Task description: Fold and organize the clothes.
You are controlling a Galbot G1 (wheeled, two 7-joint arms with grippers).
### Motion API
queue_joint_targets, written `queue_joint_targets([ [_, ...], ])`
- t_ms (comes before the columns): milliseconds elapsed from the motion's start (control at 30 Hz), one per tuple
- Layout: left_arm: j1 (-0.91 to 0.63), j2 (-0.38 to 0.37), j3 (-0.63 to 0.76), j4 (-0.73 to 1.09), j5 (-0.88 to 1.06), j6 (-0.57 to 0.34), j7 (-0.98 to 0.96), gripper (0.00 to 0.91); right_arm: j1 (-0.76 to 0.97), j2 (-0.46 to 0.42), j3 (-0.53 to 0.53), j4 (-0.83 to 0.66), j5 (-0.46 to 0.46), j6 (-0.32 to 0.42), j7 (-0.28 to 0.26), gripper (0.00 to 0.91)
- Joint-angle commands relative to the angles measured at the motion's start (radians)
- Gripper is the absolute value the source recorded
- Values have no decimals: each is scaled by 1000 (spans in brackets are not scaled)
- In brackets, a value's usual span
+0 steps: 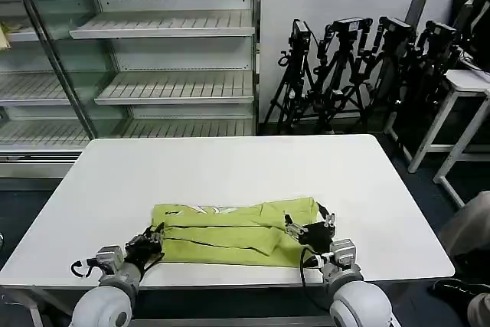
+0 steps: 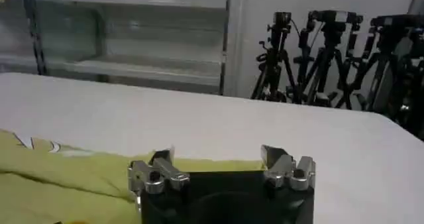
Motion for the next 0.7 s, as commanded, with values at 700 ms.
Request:
queue_joint_targets([
  [700,-34,299,-223,-63,207,63,192,10,9,9,1,-16,-7,-10,2,907],
])
